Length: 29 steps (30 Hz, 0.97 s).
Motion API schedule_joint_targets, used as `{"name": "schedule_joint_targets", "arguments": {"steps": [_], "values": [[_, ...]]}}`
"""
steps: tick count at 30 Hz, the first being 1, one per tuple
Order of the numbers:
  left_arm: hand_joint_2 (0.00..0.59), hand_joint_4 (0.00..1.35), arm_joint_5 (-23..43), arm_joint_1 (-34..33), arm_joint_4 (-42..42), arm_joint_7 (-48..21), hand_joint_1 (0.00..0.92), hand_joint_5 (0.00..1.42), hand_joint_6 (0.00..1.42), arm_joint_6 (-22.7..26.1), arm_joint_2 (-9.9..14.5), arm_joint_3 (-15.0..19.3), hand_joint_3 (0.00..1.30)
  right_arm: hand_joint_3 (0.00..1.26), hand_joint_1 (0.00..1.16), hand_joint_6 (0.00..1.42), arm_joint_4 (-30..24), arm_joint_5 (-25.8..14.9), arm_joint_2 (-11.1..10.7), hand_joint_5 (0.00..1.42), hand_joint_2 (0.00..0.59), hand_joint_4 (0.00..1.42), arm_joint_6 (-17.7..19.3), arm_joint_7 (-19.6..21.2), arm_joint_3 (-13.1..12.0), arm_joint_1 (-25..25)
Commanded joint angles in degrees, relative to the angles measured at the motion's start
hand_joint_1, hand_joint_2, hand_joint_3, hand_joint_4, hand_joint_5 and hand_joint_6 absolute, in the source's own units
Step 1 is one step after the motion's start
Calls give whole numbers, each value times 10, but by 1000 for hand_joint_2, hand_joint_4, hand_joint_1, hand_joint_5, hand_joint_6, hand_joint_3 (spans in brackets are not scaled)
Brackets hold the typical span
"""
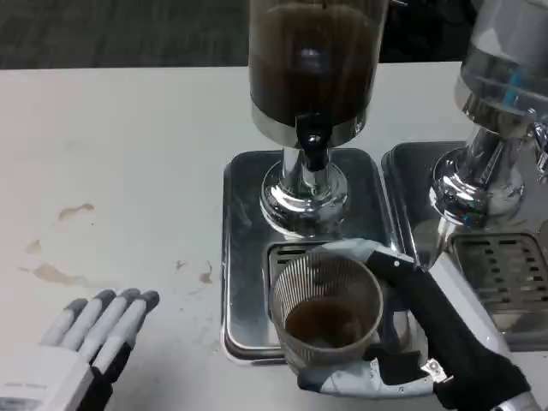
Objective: Grasp the cup under the faucet to collect the drink, then remove the cup.
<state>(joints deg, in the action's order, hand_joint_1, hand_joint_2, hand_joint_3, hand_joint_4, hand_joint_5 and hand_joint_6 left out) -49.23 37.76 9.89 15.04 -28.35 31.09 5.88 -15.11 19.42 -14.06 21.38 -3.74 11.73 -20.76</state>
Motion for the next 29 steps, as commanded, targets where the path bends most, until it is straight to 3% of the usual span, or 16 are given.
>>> {"name": "schedule_joint_targets", "arguments": {"steps": [1,29], "values": [[70,0,-8,7,14,7,0,0,0,10,-4,-4,0,835,1031,1308,-24,-21,3,997,234,882,23,2,-7,0],[74,0,-4,-17,5,2,0,0,0,33,-6,-30,0,843,1030,1325,-23,-16,29,1013,234,882,21,12,-12,-11]]}}
